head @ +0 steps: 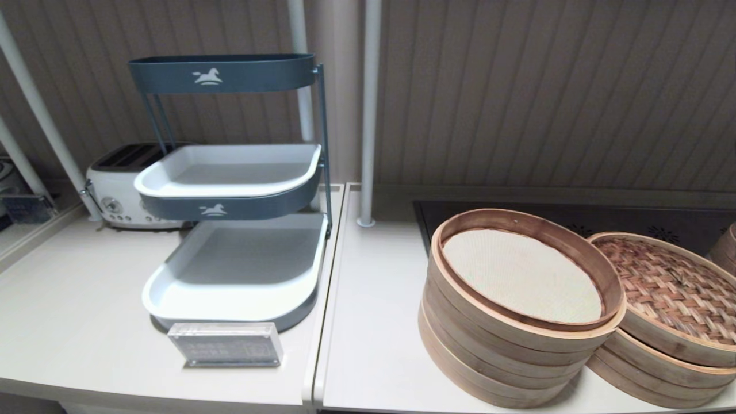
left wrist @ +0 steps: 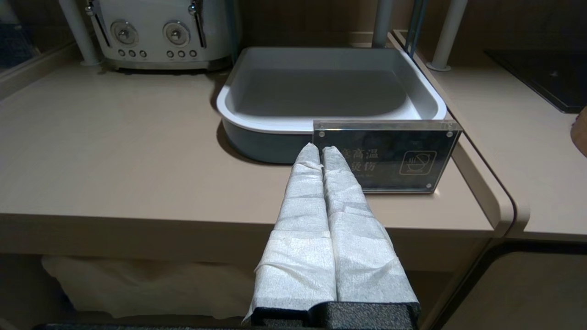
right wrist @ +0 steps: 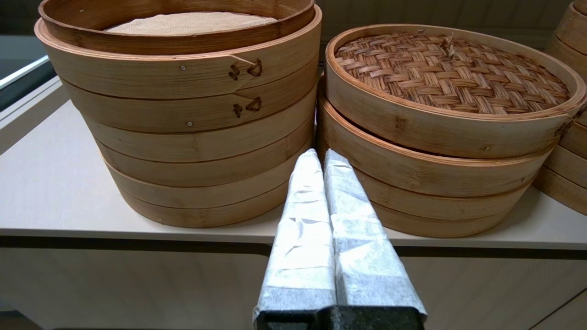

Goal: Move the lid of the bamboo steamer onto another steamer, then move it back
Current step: Pick up the steamer

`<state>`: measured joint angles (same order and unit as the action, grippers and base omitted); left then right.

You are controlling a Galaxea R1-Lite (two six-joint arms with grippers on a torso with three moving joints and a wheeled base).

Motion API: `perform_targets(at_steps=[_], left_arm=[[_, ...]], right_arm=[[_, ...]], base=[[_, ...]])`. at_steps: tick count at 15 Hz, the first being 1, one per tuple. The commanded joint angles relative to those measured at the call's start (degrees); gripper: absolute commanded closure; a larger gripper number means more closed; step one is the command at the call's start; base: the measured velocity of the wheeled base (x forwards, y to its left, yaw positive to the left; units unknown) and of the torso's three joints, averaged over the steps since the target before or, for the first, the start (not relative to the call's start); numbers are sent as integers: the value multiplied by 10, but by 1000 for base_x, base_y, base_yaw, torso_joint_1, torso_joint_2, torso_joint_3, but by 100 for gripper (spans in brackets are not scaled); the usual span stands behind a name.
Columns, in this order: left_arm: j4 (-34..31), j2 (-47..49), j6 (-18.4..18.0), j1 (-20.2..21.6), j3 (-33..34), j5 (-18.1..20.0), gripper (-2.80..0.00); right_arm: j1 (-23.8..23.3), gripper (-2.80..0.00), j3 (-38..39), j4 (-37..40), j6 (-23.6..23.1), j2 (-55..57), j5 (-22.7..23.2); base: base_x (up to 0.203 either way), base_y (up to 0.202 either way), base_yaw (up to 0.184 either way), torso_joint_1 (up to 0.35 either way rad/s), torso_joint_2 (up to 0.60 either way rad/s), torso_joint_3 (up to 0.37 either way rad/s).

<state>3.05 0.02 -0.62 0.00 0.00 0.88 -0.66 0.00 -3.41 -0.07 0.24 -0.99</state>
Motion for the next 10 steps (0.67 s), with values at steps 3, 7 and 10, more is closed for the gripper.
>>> perform_targets(at_steps=[3, 7, 10], left_arm=[[0, 0, 0, 0, 16, 0, 0], [0, 0, 0, 0, 16, 0, 0], [0, 0, 0, 0, 16, 0, 0]], right_arm=[[0, 0, 15, -1, -4, 0, 0], [0, 0, 15, -1, -4, 1, 0], [0, 0, 7, 15, -6, 0, 2]], base=[[0, 0, 0, 0, 0, 0], [0, 0, 0, 0, 0, 0], [0, 0, 0, 0, 0, 0]])
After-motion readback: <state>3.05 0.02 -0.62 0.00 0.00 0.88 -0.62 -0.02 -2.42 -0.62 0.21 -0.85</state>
